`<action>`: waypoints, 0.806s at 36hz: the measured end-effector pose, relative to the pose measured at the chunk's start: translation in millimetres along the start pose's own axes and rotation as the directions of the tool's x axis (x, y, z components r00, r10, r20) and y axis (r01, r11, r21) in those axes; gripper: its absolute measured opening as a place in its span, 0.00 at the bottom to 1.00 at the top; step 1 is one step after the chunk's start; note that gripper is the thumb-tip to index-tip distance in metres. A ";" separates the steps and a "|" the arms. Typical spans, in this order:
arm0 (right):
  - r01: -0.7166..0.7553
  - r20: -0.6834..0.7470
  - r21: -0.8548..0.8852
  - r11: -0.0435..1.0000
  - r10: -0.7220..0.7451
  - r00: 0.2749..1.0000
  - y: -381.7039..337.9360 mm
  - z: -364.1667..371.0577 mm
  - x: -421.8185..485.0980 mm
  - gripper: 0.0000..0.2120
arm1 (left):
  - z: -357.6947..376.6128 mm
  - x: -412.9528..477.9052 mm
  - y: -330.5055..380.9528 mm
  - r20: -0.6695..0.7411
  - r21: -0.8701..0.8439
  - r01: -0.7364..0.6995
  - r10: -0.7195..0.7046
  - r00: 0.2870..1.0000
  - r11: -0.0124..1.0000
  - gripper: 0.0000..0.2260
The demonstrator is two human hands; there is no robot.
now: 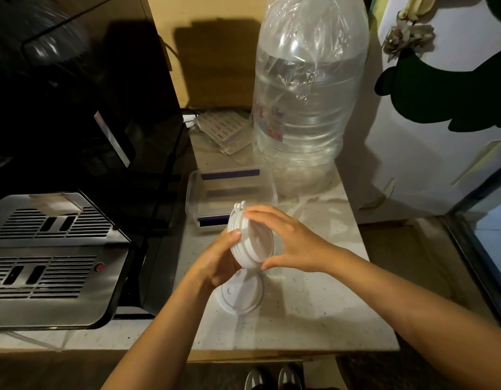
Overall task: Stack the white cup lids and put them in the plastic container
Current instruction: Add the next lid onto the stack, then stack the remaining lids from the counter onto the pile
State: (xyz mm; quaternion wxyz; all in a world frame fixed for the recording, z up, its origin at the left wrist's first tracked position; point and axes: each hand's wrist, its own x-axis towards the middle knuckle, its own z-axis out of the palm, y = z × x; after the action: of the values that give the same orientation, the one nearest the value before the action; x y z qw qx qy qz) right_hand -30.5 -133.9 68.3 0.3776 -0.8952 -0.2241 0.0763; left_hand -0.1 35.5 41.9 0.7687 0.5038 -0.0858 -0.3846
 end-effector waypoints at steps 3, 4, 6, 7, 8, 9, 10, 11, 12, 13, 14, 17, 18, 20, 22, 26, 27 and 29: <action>0.004 0.010 0.012 1.000 -0.004 1.000 3.9 2.8 1.1 0.42 | -0.8 1.2 -3.2 -0.008 -0.011 0.005 -0.005 1.000 1.000 0.43; 0.003 0.011 0.018 1.000 -0.003 1.000 4.8 4.0 1.1 0.42 | -1.8 1.3 -4.3 -0.008 -0.005 0.005 -0.005 1.000 1.000 0.43; 0.017 0.019 0.028 0.999 -0.017 1.000 6.3 6.1 1.7 0.41 | -4.1 1.7 -6.0 -0.021 0.009 0.000 0.000 1.000 1.000 0.43; 0.018 0.022 0.031 0.999 -0.018 1.000 7.1 6.9 1.4 0.41 | -5.2 1.8 -6.7 -0.023 0.019 0.002 -0.001 1.000 1.000 0.43; 0.013 0.026 0.034 0.999 -0.014 1.000 7.5 8.3 1.2 0.41 | -6.8 1.7 -7.7 -0.024 0.033 0.006 -0.005 1.000 0.999 0.43; 0.007 0.030 0.037 0.999 -0.008 1.000 7.8 9.9 0.9 0.41 | -7.9 1.3 -8.7 -0.026 0.049 0.011 -0.010 1.000 0.999 0.43; 0.002 0.031 0.040 0.999 -0.003 1.000 8.7 11.9 0.4 0.41 | -9.0 0.7 -9.8 -0.029 0.059 0.016 -0.015 0.999 0.998 0.43; -0.005 0.032 0.044 0.999 0.004 0.999 9.3 13.7 0.0 0.41 | -9.8 0.3 -10.9 -0.033 0.063 0.023 -0.021 0.999 0.998 0.43; -0.015 0.034 0.046 0.999 0.013 0.999 10.1 15.4 -0.2 0.41 | -10.4 -0.3 -12.1 -0.034 0.065 0.028 -0.026 0.999 0.998 0.43; -0.020 0.038 0.045 0.999 0.018 0.999 10.2 16.3 -0.3 0.41 | -10.8 -0.5 -12.9 -0.031 0.069 0.029 -0.027 0.999 0.997 0.42; -0.023 0.046 0.047 0.999 0.021 0.999 9.9 17.3 0.2 0.41 | -11.2 -1.5 -13.6 -0.027 0.074 0.026 -0.024 0.999 0.997 0.41; -0.062 0.070 0.058 0.996 0.058 0.996 9.5 16.3 2.4 0.45 | -11.8 -3.8 -13.8 -0.031 0.093 0.022 -0.019 0.999 0.995 0.40; -0.083 0.075 0.061 0.995 0.078 0.994 11.0 16.3 3.4 0.47 | -13.2 -5.2 -14.0 -0.042 0.085 0.016 -0.013 0.999 0.996 0.40; -0.152 0.079 0.060 0.987 0.147 0.986 17.8 16.1 4.3 0.49 | -17.1 -7.7 -14.3 -0.062 0.058 0.009 -0.006 0.998 0.998 0.41; -0.224 0.089 0.050 0.973 0.220 0.972 28.2 16.5 5.1 0.50 | -22.4 -11.2 -15.1 -0.094 0.027 0.015 -0.013 0.996 1.000 0.44; -0.345 0.104 -0.076 0.936 0.352 0.930 49.0 22.3 8.2 0.47 | -33.2 -18.7 -19.0 -0.184 -0.004 0.041 -0.041 0.982 0.999 0.51; -0.362 0.109 -0.106 0.926 0.373 0.922 53.1 25.2 9.7 0.46 | -35.0 -21.0 -20.2 -0.208 -0.005 0.042 -0.042 0.977 0.999 0.53; -0.384 0.131 -0.149 0.911 0.404 0.906 60.2 31.6 13.6 0.44 | -37.9 -24.8 -22.1 -0.236 -0.002 0.039 -0.038 0.971 0.999 0.56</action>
State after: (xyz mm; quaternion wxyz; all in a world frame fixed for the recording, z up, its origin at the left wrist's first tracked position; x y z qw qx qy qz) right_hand -7.4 -144.4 3.8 0.2809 -0.9341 -0.0720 0.2085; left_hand -8.7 74.8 11.6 0.7653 0.5484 0.0154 -0.3367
